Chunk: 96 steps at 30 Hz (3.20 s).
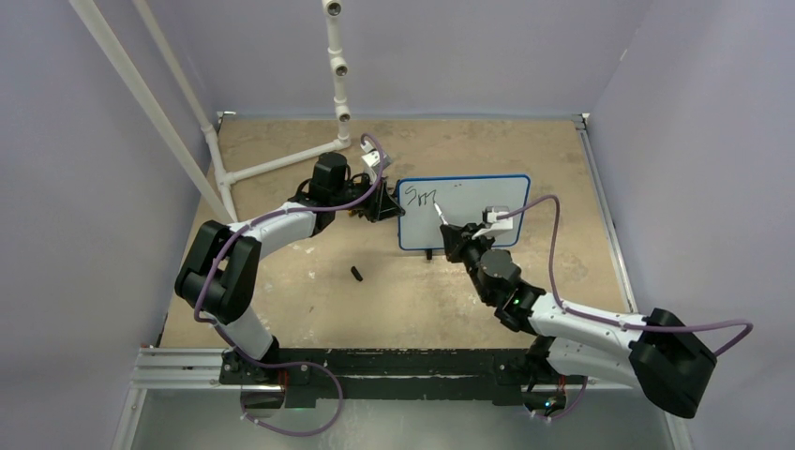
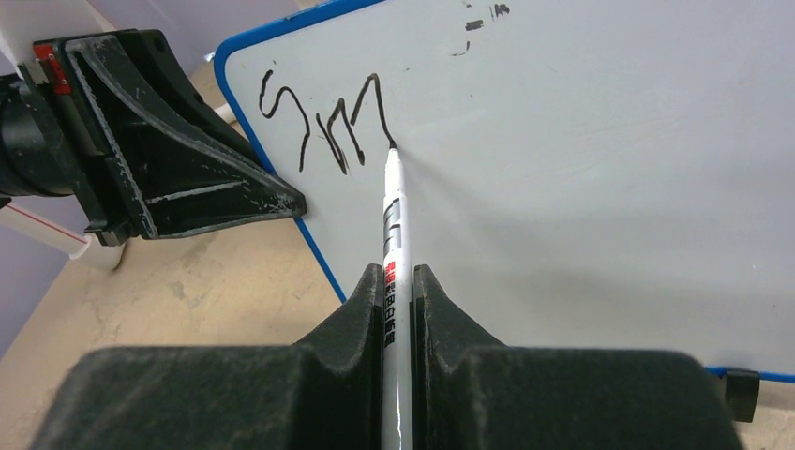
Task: Write a sentence on the whiteboard
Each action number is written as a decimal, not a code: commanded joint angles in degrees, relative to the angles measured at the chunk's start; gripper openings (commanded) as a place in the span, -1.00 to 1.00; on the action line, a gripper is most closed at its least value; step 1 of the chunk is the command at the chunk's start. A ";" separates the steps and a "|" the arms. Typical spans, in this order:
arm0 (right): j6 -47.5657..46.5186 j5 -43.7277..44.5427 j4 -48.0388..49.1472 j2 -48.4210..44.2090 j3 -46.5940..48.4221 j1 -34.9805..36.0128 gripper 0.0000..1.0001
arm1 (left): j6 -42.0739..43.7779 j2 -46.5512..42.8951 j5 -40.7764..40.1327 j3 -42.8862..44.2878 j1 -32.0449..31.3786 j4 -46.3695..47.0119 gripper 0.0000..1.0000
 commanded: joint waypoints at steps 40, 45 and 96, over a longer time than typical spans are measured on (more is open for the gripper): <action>-4.46 5.12 1.06 -1.62 2.26 0.02 -1.00 | 1.04 -0.34 0.31 1.76 -0.32 0.33 -1.00; -2.14 4.23 -0.33 -2.01 0.81 0.01 -1.00 | 1.10 -0.47 0.31 1.72 -0.32 0.33 -1.00; -9.73 0.70 3.17 -2.81 3.01 0.28 -1.00 | 1.18 -0.56 0.33 1.72 -0.32 0.13 -1.00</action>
